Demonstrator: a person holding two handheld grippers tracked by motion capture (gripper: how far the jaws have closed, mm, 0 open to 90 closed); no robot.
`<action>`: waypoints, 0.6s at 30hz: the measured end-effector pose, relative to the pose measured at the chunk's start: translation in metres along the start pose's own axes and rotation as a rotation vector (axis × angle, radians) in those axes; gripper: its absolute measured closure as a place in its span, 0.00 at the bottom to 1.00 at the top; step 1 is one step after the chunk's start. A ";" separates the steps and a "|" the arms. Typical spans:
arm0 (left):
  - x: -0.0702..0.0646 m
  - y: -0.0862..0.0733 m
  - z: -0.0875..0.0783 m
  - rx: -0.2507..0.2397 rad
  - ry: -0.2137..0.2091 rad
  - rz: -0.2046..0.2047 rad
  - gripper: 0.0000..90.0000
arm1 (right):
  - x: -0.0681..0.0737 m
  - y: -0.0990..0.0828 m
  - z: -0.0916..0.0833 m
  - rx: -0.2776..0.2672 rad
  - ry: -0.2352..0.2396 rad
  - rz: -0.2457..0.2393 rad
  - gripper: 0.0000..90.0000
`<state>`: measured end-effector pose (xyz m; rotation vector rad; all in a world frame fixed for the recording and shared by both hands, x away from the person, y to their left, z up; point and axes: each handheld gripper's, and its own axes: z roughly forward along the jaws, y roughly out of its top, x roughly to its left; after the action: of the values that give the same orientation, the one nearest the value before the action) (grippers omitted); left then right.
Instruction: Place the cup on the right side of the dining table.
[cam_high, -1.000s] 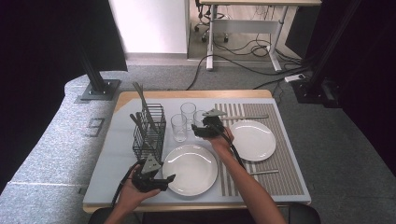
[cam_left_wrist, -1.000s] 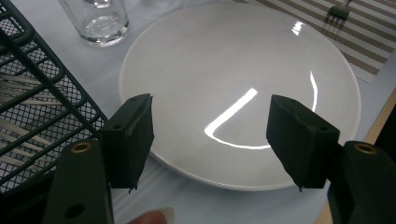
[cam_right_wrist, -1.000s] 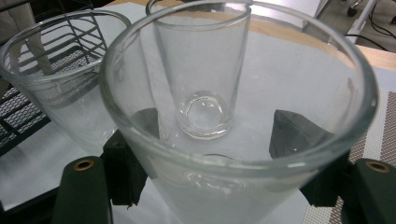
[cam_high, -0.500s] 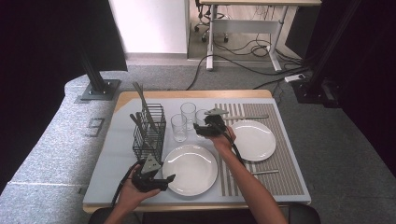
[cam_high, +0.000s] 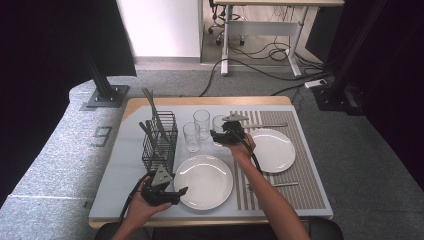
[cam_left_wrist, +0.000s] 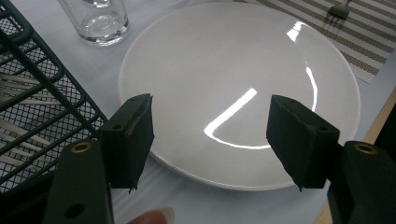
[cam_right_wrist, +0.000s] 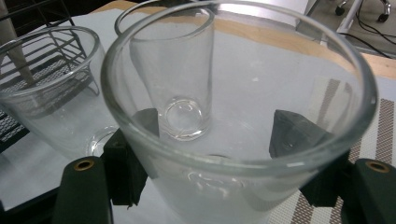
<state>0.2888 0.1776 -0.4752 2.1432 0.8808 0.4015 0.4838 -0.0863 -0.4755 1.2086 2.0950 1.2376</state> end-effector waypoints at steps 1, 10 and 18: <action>0.000 0.000 0.000 0.000 0.000 0.000 0.36 | -0.001 0.000 0.000 -0.002 -0.002 0.005 0.33; 0.000 0.000 -0.001 0.000 -0.002 0.002 0.36 | -0.008 0.001 -0.002 0.002 -0.013 0.008 0.34; 0.000 0.000 -0.001 0.000 0.000 0.001 0.36 | -0.014 0.001 -0.005 0.004 -0.027 0.015 0.33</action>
<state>0.2884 0.1778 -0.4746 2.1443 0.8797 0.4024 0.4884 -0.0998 -0.4732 1.2376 2.0736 1.2178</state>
